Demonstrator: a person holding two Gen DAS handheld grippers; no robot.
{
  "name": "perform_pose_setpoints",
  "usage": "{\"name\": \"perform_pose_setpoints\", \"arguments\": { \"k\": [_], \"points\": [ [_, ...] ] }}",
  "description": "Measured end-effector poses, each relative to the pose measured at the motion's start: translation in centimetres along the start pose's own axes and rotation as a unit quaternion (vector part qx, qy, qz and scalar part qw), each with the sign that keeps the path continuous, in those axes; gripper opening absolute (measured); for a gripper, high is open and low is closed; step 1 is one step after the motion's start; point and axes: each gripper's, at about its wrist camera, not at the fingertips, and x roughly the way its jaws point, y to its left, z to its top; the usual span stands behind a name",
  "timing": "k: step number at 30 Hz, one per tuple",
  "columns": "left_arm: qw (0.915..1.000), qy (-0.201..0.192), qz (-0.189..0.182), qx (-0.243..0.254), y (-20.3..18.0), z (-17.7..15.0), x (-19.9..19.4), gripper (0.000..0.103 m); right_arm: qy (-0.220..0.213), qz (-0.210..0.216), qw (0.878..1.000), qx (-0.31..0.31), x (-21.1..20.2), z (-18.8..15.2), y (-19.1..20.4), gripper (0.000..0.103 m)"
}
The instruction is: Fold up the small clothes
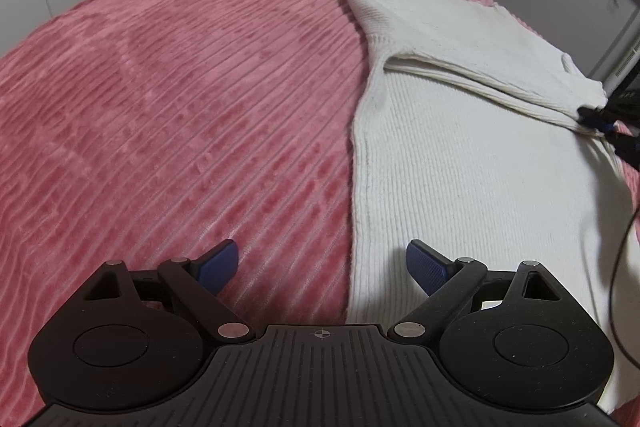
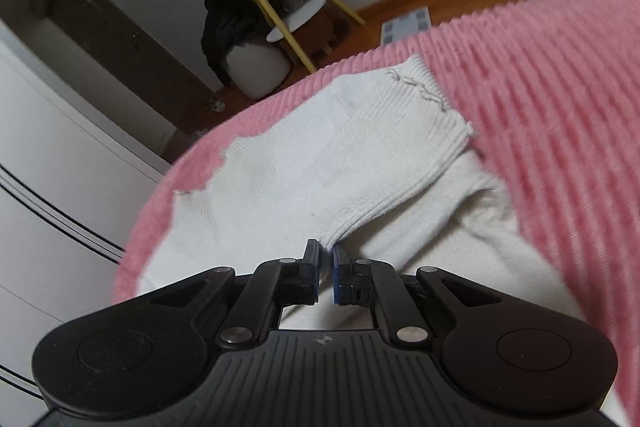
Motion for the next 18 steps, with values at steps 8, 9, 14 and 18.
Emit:
{"name": "perform_pose_setpoints", "arguments": {
  "k": [8, 9, 14, 18],
  "points": [
    [0.9993, 0.011, -0.035, 0.007, -0.4, -1.0, -0.3, 0.095, 0.025, 0.001, 0.995, -0.094, -2.3, -0.7, -0.3, 0.019],
    [0.999, 0.014, -0.041, 0.011, -0.5, -1.3, -0.3, 0.095, 0.031, 0.019, 0.995, -0.093, -3.7, -1.1, -0.7, 0.021],
    [0.9971, 0.028, -0.067, 0.021, -1.0, -2.3, -0.6, 0.095, 0.058, 0.049, 0.989, -0.128, -11.9, -4.7, -4.0, 0.041],
    [0.9936, 0.044, -0.103, -0.008, -1.0, -2.5, -0.7, 0.092, 0.078, 0.02, 0.988, -0.133, -16.2, -6.5, -7.2, 0.049]
  ]
}}
